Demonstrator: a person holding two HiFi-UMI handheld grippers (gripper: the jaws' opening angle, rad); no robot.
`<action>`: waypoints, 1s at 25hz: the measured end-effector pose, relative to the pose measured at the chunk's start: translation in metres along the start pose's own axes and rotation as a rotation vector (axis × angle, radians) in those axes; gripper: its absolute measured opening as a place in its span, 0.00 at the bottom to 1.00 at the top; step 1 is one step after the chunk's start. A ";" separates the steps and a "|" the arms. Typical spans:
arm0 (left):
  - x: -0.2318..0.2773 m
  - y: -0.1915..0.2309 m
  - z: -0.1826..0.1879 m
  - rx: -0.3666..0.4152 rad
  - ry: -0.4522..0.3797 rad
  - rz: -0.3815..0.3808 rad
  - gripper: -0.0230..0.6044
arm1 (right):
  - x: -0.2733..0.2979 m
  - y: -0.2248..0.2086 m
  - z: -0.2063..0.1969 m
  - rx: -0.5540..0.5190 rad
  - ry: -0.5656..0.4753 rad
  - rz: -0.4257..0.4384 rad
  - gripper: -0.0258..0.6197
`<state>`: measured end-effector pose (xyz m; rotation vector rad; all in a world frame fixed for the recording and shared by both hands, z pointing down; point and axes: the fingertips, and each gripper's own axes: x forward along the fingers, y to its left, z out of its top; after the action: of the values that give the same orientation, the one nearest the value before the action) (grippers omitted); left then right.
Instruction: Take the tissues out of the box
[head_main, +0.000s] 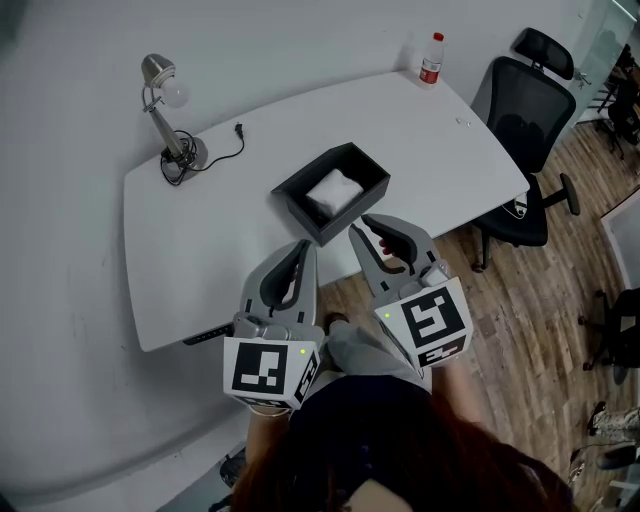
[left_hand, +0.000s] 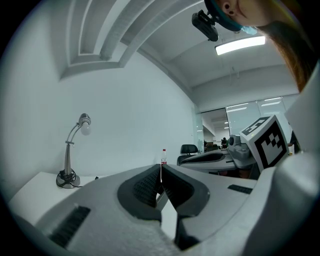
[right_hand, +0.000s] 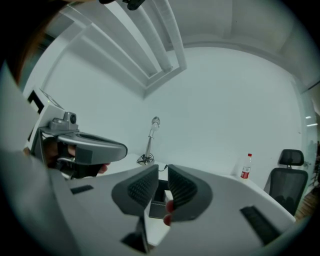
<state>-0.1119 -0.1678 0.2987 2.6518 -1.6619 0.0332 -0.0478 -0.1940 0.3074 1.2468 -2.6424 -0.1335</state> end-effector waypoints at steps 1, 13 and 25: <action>0.003 0.003 0.000 0.000 0.002 0.000 0.08 | 0.005 -0.001 -0.001 0.000 0.008 0.004 0.15; 0.044 0.034 -0.005 -0.007 0.024 -0.010 0.08 | 0.057 -0.018 -0.021 -0.008 0.101 0.044 0.25; 0.074 0.060 -0.013 -0.032 0.048 0.013 0.08 | 0.100 -0.031 -0.046 -0.041 0.209 0.102 0.36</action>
<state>-0.1335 -0.2606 0.3138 2.5957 -1.6517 0.0686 -0.0760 -0.2903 0.3626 1.0492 -2.5032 -0.0378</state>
